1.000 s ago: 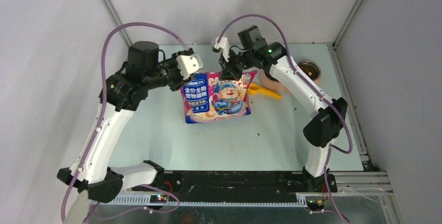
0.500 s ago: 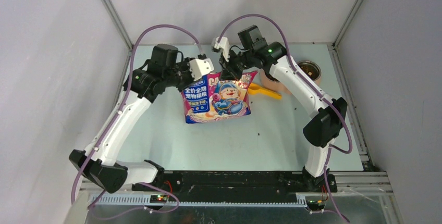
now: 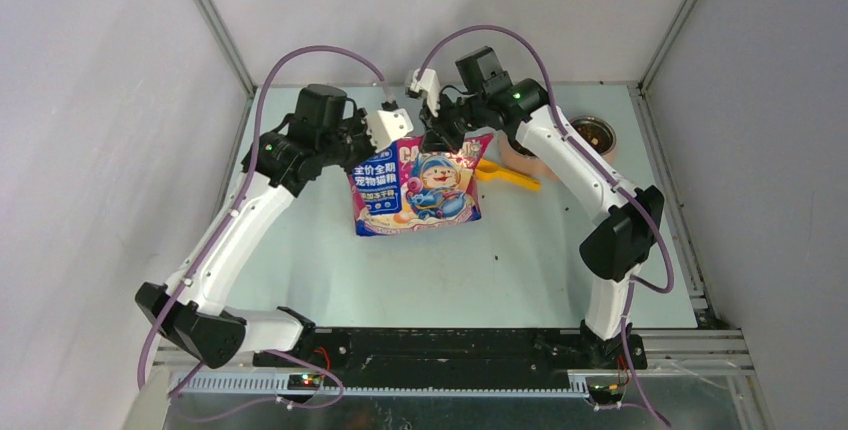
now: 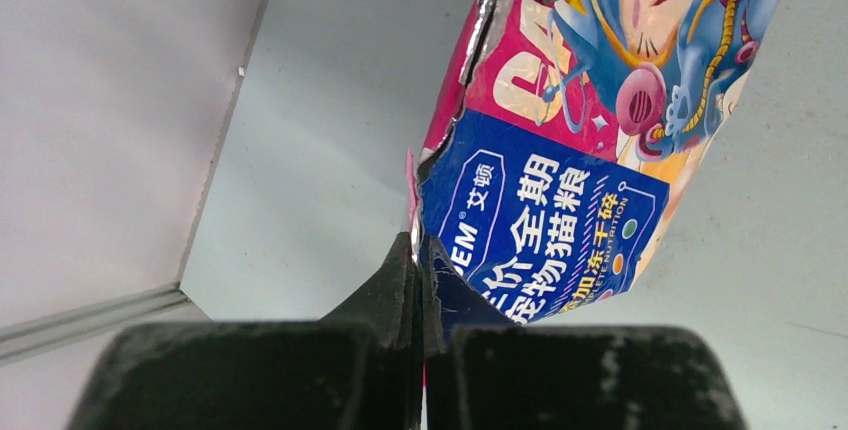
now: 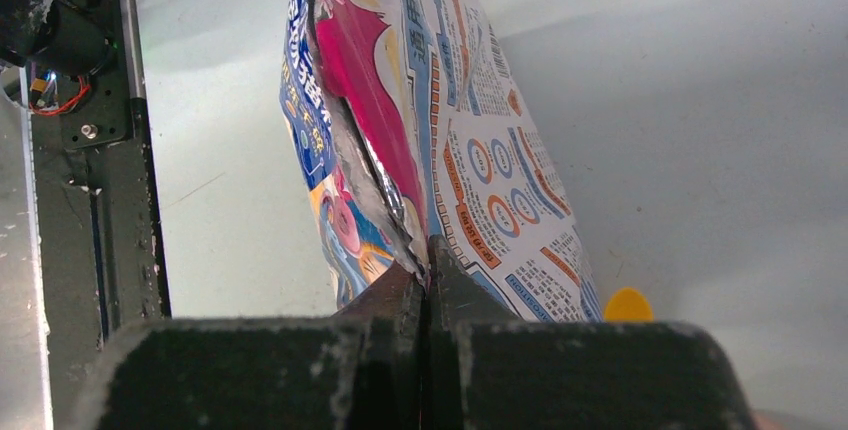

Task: Serve the pet food
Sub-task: Close the pet food bag at the center of the board.

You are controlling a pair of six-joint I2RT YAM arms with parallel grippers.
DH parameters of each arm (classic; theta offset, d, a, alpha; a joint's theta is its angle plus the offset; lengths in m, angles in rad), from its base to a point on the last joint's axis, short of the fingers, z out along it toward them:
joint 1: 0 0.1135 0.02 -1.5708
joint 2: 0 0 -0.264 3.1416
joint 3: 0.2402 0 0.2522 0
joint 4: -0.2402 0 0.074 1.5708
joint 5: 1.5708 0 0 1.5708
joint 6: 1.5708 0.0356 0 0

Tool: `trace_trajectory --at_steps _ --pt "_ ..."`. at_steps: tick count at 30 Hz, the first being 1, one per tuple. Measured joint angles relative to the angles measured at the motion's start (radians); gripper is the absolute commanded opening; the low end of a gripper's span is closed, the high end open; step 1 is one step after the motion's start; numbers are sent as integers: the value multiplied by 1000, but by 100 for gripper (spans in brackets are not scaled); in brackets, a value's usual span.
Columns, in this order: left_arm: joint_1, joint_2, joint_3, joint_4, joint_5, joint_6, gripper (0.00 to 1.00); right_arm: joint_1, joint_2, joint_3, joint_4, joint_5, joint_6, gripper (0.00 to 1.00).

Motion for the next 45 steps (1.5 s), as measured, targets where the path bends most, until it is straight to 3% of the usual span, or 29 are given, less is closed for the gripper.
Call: trace_trajectory --at_steps 2,3,4,6,9,10,11,12,14,18,22,25,27,28,30,31,33,40,41,44,45 --pt "-2 0 -4 15 -19 -23 6 -1 6 9 0 0 0 0" --pt "-2 0 -4 17 -25 -33 13 -2 7 10 2 0 1 0" --pt "-3 0 -4 18 -28 -42 27 -2 7 10 1 -2 3 0" --pt "-2 -3 -4 19 -35 -48 36 -2 7 10 0 -3 7 0" --pt "4 -27 -29 28 -78 -56 36 -3 7 12 -8 -7 9 0" --pt "5 -38 -42 28 -90 -56 32 -4 7 14 -10 -7 9 0" --pt "7 -47 -54 28 -103 -52 28 -4 8 14 -11 -7 9 0" --pt "10 -52 -63 26 -116 -50 15 -4 8 14 -11 -7 8 0" --pt "11 -53 -70 23 -126 -47 2 -4 9 16 -11 -6 8 0" --pt "11 -51 -71 19 -132 -49 0 -4 18 27 -10 -7 8 0" --pt "14 -51 -71 21 -133 -58 4 -4 20 31 -11 -7 8 0" --pt "16 -51 -69 15 -134 -61 32 -4 21 32 -12 -10 8 0" --pt "24 -52 -62 9 -151 -60 36 -5 21 33 -17 -11 8 0" --pt "33 -56 -61 7 -159 -62 35 -5 21 34 -21 -12 8 0" --pt "48 -64 -61 -3 -171 -62 22 -5 21 35 -22 -13 8 0" --pt "53 -69 -61 -9 -174 -62 9 -5 22 36 -23 -13 8 0" --pt "57 -77 -65 -21 -172 -61 1 -6 23 38 -23 -13 7 0" --pt "68 -80 -69 -27 -145 -58 0 -6 23 38 -23 -14 8 0" --pt "70 -80 -69 -29 -136 -58 1 -6 23 38 -23 -14 8 0" --pt "78 -80 -55 -51 -106 -57 30 -6 23 39 -27 -16 8 0" --pt "80 -80 -48 -61 -96 -56 33 -6 23 40 -31 -19 8 0"
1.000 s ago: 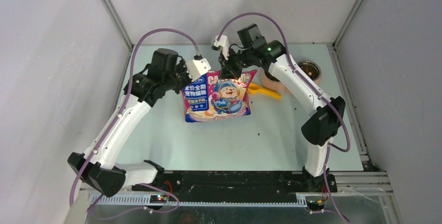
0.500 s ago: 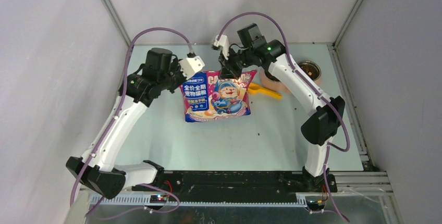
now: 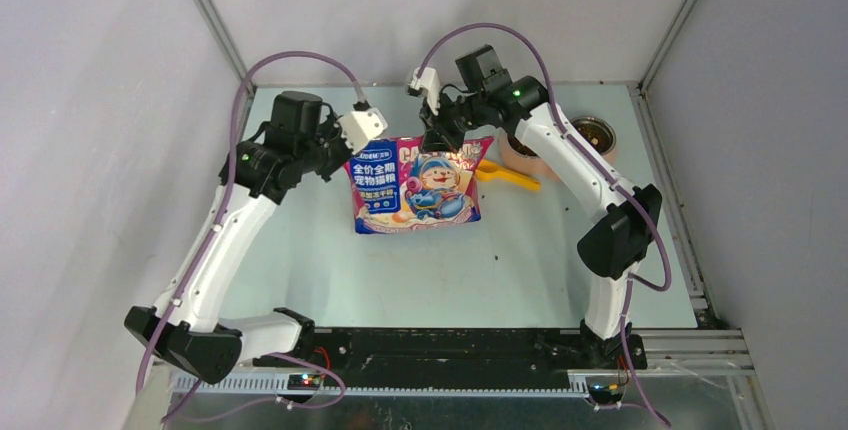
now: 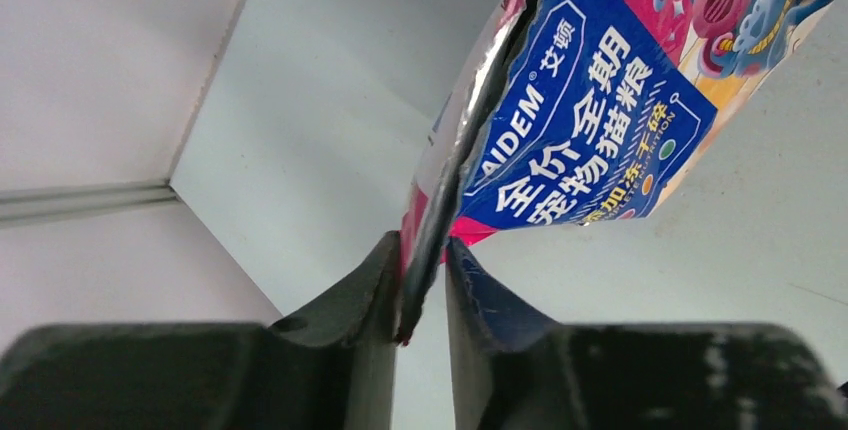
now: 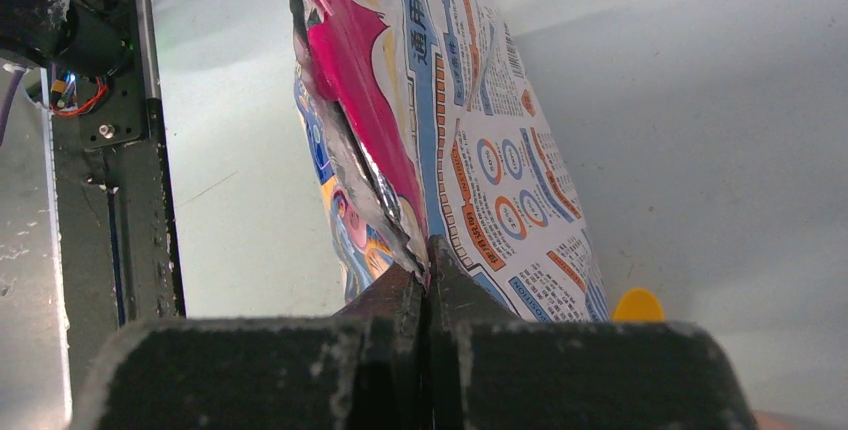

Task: Serve the pet food
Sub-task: Close the pet food bag at the center of the board.

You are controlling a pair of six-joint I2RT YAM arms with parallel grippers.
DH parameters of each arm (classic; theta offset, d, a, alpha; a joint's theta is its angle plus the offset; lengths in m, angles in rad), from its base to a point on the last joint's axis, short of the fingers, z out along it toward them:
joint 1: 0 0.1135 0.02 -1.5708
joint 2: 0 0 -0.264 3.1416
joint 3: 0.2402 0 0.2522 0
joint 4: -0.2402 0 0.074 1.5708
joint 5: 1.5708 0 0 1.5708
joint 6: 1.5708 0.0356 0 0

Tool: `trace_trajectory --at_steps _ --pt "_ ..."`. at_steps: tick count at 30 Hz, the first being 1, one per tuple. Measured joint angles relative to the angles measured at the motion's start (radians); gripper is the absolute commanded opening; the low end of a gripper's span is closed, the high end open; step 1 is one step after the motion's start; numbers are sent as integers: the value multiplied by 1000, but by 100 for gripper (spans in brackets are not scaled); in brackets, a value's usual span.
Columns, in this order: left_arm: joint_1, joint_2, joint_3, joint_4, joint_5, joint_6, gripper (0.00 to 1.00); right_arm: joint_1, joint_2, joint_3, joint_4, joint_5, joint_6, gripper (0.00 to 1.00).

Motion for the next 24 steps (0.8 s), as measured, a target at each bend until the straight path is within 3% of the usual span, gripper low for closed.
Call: trace_trajectory --at_steps 10,11,13,14,15,17,21,22,24 --pt "-36 38 61 12 98 -12 37 -2 0 0 -2 -3 12 0" --pt "-47 53 61 17 100 -12 34 -2 0 0 -2 -3 15 0" --pt "-64 84 61 24 101 -13 19 -2 0 0 -2 -3 19 0" --pt "-69 97 61 26 101 -20 5 -2 0 0 -2 -3 21 0" --pt "-79 129 61 42 95 -23 0 -4 0 0 -2 -3 26 0" --pt "-80 129 61 47 93 -30 0 -6 1 0 -2 -3 27 0" --pt "-84 118 35 90 86 -55 5 -14 1 1 -2 -5 32 0" --pt "-84 114 31 95 89 -58 20 -15 1 1 -3 -8 34 0" --pt "-85 112 32 97 95 -74 33 -17 1 2 -8 -11 35 0"
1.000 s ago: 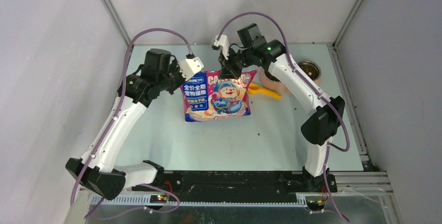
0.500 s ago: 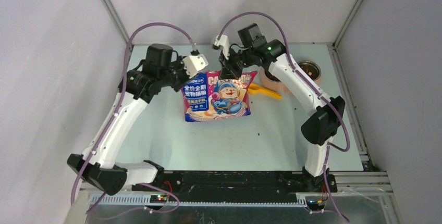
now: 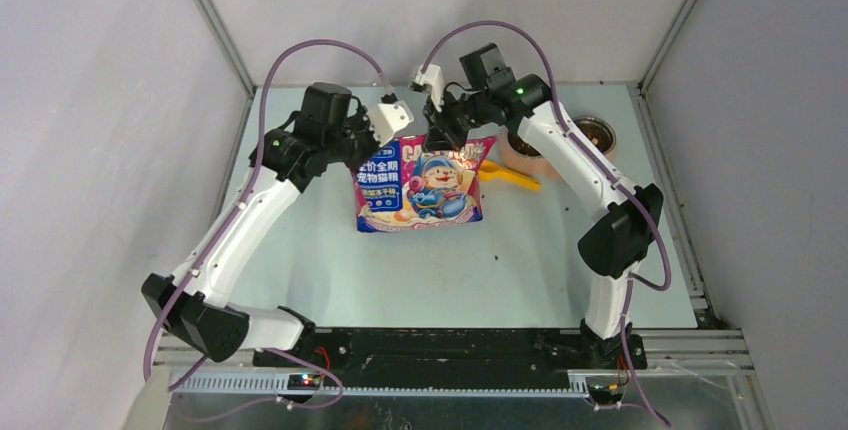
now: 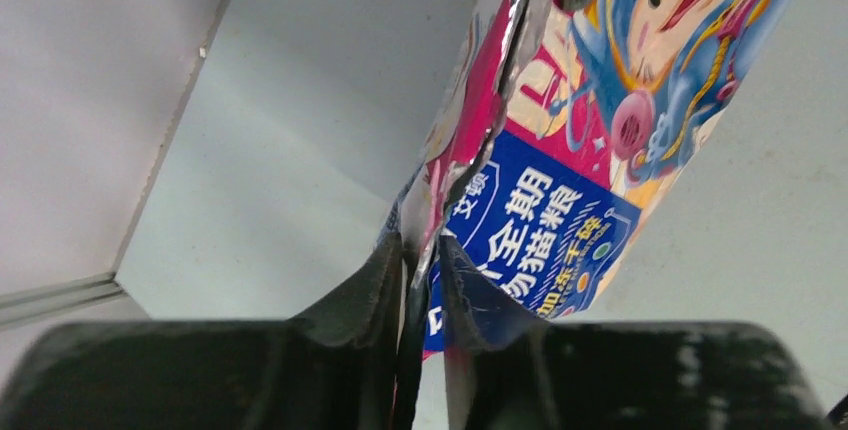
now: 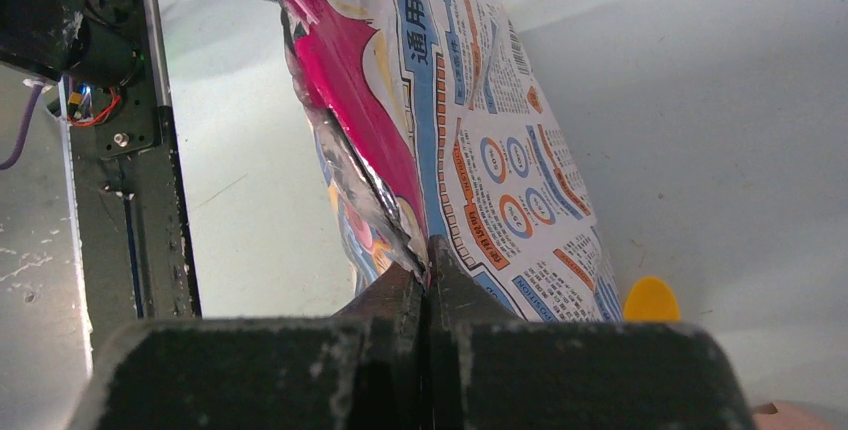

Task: Serve the pet food
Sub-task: Close the pet food bag at the center of the board.

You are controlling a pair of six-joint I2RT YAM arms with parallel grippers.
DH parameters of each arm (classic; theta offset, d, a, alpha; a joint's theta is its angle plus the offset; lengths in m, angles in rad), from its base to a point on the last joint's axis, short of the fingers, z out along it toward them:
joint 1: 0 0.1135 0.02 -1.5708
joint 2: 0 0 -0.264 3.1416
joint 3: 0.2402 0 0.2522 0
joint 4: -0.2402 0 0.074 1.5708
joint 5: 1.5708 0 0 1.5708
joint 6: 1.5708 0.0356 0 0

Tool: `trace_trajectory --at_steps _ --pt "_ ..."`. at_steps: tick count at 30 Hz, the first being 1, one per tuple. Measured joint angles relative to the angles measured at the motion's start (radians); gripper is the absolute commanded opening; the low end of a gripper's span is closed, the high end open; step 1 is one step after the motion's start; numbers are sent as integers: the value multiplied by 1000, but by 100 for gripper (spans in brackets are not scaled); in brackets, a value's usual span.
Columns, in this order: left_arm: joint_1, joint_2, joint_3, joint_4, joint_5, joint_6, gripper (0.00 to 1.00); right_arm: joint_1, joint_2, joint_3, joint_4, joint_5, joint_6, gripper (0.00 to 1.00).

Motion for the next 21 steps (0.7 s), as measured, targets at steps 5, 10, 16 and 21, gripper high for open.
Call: trace_trajectory --at_steps 5,10,16,21 --pt "-7 0 5 24 37 -18 37 -3 0 0 -1 -8 9 0" --pt "-22 5 5 42 63 -27 33 -6 1 0 -1 -17 18 0" --pt "-27 32 5 68 64 -53 0 -10 3 1 0 -23 23 0" --pt "-29 36 5 76 65 -68 1 -15 5 3 -3 -29 25 0"
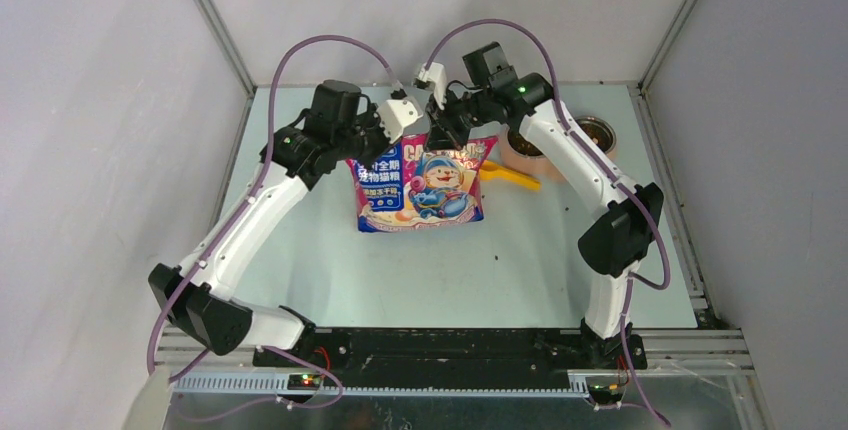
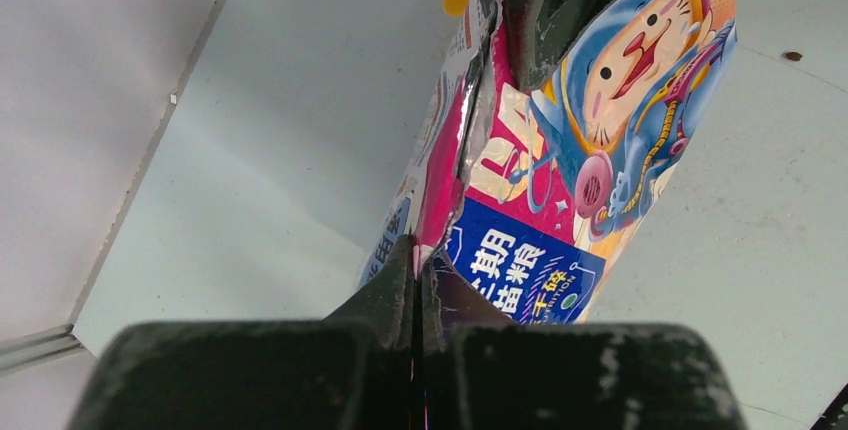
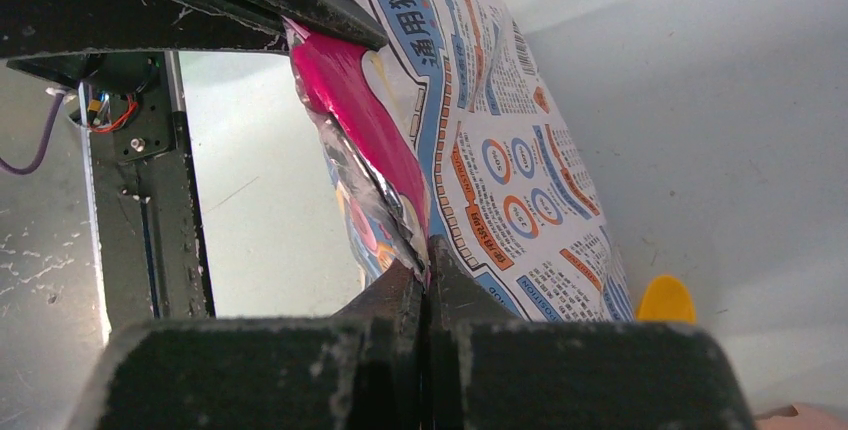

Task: Serve the pet food
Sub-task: Close the pet food bag at the center of the board.

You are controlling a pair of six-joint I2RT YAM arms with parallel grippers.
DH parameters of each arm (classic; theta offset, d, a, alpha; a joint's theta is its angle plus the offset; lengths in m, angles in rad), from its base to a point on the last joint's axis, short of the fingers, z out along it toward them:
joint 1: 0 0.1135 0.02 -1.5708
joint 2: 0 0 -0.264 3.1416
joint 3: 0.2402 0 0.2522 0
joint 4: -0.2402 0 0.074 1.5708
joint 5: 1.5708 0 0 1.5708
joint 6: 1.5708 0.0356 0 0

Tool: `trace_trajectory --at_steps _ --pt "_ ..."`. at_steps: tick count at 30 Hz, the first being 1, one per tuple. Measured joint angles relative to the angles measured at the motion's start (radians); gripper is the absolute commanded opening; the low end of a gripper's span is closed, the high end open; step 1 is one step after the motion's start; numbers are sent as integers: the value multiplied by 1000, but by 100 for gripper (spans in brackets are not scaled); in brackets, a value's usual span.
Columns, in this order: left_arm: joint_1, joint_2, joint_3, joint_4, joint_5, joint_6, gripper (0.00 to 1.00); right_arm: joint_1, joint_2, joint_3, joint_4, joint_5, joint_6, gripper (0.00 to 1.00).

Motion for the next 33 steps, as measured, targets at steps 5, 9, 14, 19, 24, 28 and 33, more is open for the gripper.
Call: trace_trajectory --at_steps 5,9,14,19,24,28,33 --pt "0 0 2 1 13 -9 29 -4 0 2 -5 -7 0 0" --pt "-3 10 10 8 50 -25 29 -5 2 2 -5 -14 5 0" --pt "-3 37 20 24 69 -45 1 -9 5 4 -5 -21 18 0" --pt "-3 42 22 29 67 -60 0 -14 10 11 -6 -26 19 0" --pt "-3 35 19 24 66 -63 21 -16 10 11 -6 -37 19 0" --pt "4 10 19 0 55 -50 30 -18 11 11 -8 -45 20 0" --pt "36 -62 10 -39 32 -21 27 -19 11 11 -8 -50 20 0"
